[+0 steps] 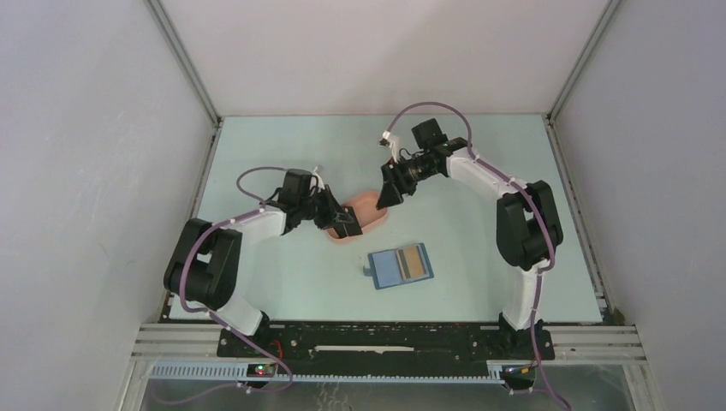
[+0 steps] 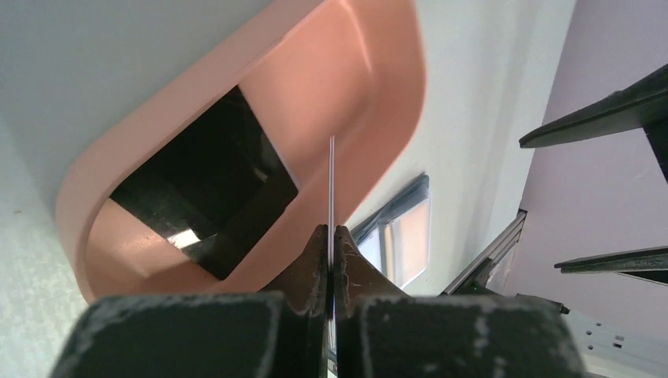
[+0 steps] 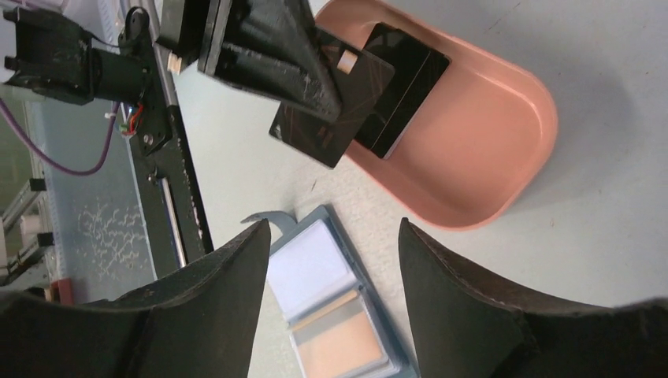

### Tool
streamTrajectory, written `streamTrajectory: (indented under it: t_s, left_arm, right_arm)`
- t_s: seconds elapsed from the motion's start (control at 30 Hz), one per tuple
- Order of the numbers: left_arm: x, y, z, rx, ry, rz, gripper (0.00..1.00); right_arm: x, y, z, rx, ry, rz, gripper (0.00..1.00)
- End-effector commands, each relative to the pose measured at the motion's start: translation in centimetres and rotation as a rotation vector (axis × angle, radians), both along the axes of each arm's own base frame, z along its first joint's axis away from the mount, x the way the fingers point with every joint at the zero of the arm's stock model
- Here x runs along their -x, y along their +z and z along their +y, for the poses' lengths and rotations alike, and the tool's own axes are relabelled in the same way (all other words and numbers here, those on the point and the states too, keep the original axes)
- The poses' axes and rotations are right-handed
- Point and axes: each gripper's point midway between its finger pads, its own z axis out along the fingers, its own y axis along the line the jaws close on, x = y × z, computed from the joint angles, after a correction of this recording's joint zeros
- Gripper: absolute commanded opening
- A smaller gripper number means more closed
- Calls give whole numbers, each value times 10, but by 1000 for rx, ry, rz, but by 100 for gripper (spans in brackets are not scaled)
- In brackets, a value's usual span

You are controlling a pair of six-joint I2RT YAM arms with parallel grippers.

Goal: Put the credit cards into the card holder
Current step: Place the credit card in the storage box.

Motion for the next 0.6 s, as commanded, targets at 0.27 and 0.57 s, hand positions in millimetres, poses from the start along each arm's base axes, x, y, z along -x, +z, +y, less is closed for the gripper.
streamTrajectory:
  t_s: [0.27, 0.57]
  left_arm:
    - [-22, 21, 3, 9, 21, -45, 0]
    - [-37, 27, 13, 18, 58, -55, 0]
  right_arm:
    - [-24, -11, 53, -34, -74, 94, 59]
    - [-31, -22, 55, 0, -116, 86, 56]
